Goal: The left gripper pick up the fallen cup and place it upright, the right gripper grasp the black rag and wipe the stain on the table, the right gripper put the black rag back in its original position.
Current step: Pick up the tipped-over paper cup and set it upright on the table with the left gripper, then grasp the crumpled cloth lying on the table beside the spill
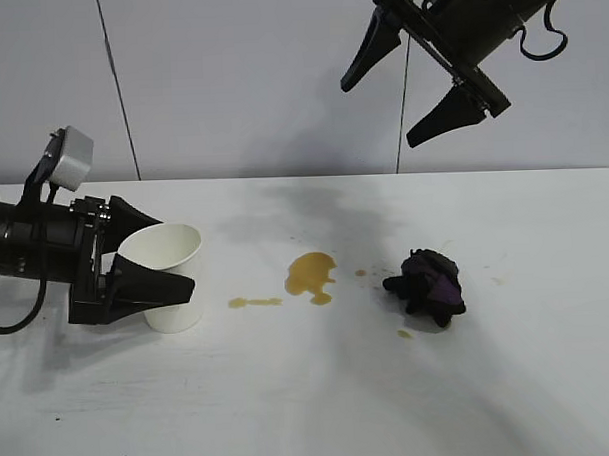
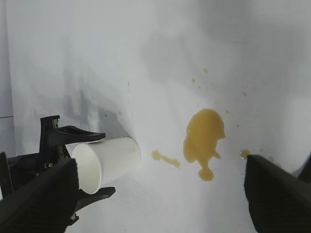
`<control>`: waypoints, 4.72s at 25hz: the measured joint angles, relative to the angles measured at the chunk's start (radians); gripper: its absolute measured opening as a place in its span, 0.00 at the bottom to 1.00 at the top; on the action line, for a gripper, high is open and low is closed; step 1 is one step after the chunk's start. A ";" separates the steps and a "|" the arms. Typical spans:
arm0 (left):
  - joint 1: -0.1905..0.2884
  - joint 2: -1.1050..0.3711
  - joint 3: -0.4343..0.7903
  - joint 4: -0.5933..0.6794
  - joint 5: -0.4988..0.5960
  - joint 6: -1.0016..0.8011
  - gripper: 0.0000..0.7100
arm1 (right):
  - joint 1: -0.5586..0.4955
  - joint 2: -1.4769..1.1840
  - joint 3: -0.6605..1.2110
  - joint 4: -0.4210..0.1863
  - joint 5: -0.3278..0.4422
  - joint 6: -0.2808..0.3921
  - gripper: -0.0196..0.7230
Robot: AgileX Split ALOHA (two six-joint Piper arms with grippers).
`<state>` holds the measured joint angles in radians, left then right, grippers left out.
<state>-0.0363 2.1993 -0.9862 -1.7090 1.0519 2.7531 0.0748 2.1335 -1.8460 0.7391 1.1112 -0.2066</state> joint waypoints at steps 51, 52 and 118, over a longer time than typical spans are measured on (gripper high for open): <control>0.002 -0.346 -0.500 0.715 0.070 -2.358 0.93 | 0.149 0.050 0.000 -0.447 0.101 -0.154 0.89; 0.002 -0.346 -0.500 0.715 0.070 -2.358 0.93 | 0.160 0.052 0.000 -0.471 0.101 -0.153 0.89; 0.002 -0.299 -0.467 0.822 0.017 -2.358 0.93 | 0.186 0.080 0.143 -0.583 -0.008 -0.004 0.80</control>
<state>-0.0342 1.8999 -1.4531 -0.8868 1.0684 0.3954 0.2604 2.2140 -1.7031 0.1564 1.1029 -0.2103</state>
